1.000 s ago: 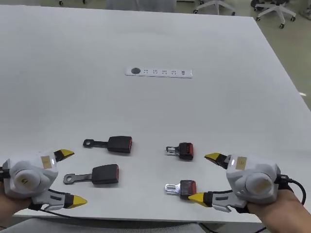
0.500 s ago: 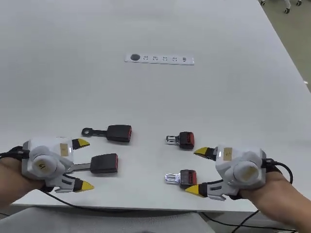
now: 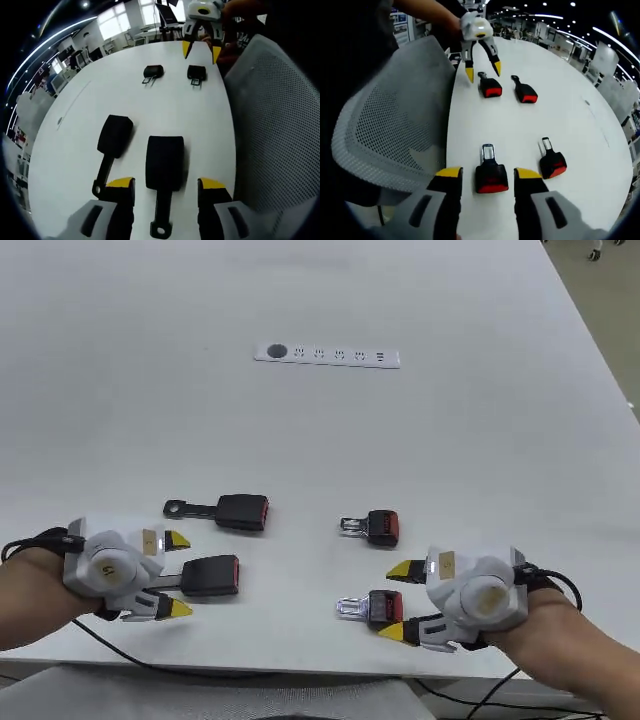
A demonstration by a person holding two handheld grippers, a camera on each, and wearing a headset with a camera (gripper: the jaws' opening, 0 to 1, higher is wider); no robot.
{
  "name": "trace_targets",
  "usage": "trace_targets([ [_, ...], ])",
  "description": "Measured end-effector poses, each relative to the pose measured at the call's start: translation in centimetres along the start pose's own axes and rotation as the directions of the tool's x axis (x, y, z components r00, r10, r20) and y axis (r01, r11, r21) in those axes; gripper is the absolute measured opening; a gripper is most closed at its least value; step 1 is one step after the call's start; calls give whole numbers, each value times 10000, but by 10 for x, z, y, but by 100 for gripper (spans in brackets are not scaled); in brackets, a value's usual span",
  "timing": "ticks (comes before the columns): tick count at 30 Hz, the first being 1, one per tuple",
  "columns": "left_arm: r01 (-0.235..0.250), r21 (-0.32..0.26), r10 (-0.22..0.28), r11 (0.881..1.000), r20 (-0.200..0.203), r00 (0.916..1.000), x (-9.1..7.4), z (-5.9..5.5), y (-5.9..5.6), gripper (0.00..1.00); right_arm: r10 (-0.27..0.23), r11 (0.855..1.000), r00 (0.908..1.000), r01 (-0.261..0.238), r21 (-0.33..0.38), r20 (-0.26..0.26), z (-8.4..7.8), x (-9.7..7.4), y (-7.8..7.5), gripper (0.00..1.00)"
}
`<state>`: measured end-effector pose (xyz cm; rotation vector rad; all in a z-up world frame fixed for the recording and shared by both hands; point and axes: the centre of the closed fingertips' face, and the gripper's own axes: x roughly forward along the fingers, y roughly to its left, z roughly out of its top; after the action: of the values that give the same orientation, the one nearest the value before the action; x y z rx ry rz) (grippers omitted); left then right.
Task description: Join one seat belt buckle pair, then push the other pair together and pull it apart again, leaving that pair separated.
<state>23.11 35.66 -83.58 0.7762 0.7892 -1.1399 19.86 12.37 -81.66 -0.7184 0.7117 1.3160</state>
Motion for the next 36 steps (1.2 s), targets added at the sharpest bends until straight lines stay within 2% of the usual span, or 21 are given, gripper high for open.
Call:
trace_targets([
  [4,253,-4,-253,9997,-100,9996,5,1,-2,48,148,9999,9997,-148,-9,-211,-7,5,1,37],
  [6,195,128,-191,9997,-312,9993,9,-4,2,45,244,9997,9992,-244,-3,-311,-11,9,2,36],
  [9,140,165,-135,9998,-301,9995,13,-6,7,38,331,9993,9983,-338,-136,-481,-15,14,4,35],
  [10,163,147,-159,9998,-286,9995,13,-6,7,38,362,9991,9978,-373,-184,-551,-16,16,4,35],
  [11,191,145,-187,9997,-254,9995,14,-5,7,37,308,9989,9992,-316,-332,-259,-11,17,2,35],
  [13,191,208,-187,9996,-201,9996,14,-3,8,38,367,9993,9985,-367,4,-401,-13,16,1,34],
  [18,490,328,-484,9983,-178,9987,17,-2,7,35,308,9995,9977,-313,-70,-603,-17,16,-2,34],
  [25,750,598,-731,9954,-327,9968,21,-4,5,33,391,9992,9948,-392,14,-937,-30,22,-6,33],
  [29,984,1037,-926,9897,-593,9939,25,-6,4,34,516,9986,9931,-527,-81,-1050,-34,30,-6,34],
  [32,1064,1023,-1005,9890,-619,9930,26,-5,5,34,659,9978,9926,-666,-34,-1016,-33,30,-8,34],
  [34,1162,1319,-1085,9844,-640,9920,26,-4,4,33,676,9976,9920,-687,-68,-1064,-33,31,-9,33],
  [36,1202,1363,-1120,9833,-667,9915,26,-5,3,33,734,9969,9905,-763,-199,-1166,-33,31,-7,33],
])
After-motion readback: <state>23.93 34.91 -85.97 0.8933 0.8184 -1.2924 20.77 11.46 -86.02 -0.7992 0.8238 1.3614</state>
